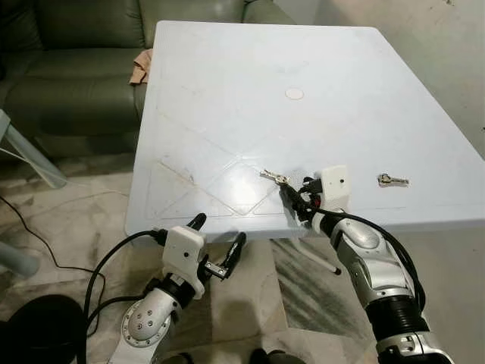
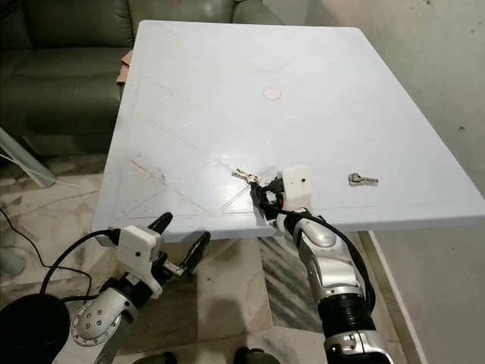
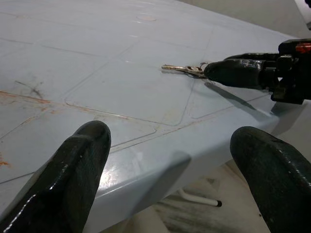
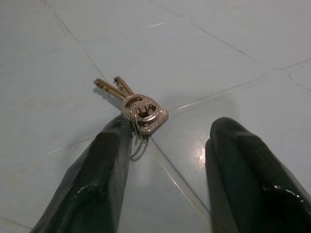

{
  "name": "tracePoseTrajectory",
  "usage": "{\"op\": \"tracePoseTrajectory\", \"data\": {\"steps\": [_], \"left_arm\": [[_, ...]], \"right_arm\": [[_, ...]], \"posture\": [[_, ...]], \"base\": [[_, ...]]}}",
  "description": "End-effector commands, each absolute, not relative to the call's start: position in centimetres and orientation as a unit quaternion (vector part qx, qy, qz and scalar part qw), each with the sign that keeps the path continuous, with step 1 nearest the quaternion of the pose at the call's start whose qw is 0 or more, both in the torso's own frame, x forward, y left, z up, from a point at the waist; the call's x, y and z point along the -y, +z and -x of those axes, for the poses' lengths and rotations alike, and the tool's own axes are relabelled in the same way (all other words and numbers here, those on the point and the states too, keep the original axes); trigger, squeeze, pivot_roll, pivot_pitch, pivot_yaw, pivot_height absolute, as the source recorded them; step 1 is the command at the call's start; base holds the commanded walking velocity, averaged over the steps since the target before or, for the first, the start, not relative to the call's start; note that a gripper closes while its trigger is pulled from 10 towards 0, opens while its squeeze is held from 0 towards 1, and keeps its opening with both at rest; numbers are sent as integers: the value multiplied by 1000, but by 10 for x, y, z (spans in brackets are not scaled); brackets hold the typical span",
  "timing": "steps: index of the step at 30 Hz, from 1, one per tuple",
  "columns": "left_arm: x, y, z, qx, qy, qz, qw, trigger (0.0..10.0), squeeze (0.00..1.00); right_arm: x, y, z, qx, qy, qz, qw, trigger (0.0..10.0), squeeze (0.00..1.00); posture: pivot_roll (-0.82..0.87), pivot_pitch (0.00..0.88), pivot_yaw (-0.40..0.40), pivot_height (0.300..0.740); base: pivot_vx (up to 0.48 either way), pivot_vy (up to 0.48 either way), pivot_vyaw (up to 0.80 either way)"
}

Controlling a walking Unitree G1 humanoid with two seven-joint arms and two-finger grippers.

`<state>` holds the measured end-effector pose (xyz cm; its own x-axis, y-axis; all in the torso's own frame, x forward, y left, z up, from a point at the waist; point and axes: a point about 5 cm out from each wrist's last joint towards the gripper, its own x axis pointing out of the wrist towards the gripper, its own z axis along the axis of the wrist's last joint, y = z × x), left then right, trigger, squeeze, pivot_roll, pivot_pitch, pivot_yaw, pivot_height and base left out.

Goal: Hang keys on a hook

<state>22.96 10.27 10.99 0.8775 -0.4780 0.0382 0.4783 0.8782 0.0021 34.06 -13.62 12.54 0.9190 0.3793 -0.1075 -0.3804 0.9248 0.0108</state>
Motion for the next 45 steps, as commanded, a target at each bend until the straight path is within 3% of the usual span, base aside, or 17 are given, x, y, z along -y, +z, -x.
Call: {"op": "tracePoseTrajectory", "data": {"steps": [1, 3, 4, 5, 6, 10, 11, 14, 15, 16, 17, 33, 45], "left_arm": [[-103, 113, -229, 22, -246, 5, 969, 10000, 0], [-103, 112, -229, 21, -246, 5, 969, 10000, 0], [-103, 113, -229, 21, -246, 5, 969, 10000, 0], [-103, 113, -229, 21, -246, 5, 969, 10000, 0], [-103, 113, -229, 21, -245, 5, 969, 10000, 0], [-103, 113, -229, 21, -244, 5, 970, 10000, 0], [-103, 113, -229, 21, -244, 5, 970, 10000, 0], [-103, 113, -229, 21, -243, 5, 970, 10000, 0], [-103, 113, -229, 21, -243, 5, 970, 10000, 0], [-103, 113, -229, 21, -243, 5, 970, 10000, 0], [-103, 113, -229, 21, -243, 5, 970, 10000, 0], [-102, 114, -229, 20, -239, 9, 971, 10000, 0], [-102, 113, -228, 19, -237, 11, 971, 10000, 0]], "right_arm": [[138, 125, -339, -58, 194, 10, 979, 5412, 0], [138, 125, -339, -57, 194, 11, 979, 6275, 0], [138, 125, -339, -57, 194, 11, 979, 8510, 0], [138, 125, -339, -56, 195, 11, 979, 8510, 0], [137, 126, -340, -56, 196, 10, 979, 9216, 0], [135, 126, -339, -56, 200, 8, 978, 9412, 0], [134, 125, -339, -56, 201, 7, 978, 8706, 0], [134, 125, -339, -57, 203, 6, 978, 8157, 0], [134, 125, -339, -58, 204, 3, 977, 1294, 0], [134, 125, -338, -58, 205, 3, 977, 1294, 0], [134, 125, -339, -58, 205, 4, 977, 0, 0], [133, 127, -340, -56, 205, 4, 977, 431, 0], [131, 127, -339, -53, 217, 5, 975, 39, 0]], "posture": [[44, 198, -64, 740], [44, 199, -63, 740], [45, 200, -65, 740], [45, 200, -65, 740], [45, 200, -65, 740], [45, 200, -65, 740], [48, 200, -65, 740], [49, 201, -66, 740], [49, 201, -66, 740], [49, 201, -66, 740], [49, 201, -66, 740], [49, 201, -71, 740], [50, 202, -72, 740]], "base": [[0, 0, 0], [0, 0, 0], [0, 0, 0], [0, 0, 0], [0, 0, 0], [0, 0, 0], [0, 0, 0], [0, 0, 0], [0, 0, 0], [0, 0, 0], [0, 0, 0], [0, 0, 0], [0, 0, 0]]}}
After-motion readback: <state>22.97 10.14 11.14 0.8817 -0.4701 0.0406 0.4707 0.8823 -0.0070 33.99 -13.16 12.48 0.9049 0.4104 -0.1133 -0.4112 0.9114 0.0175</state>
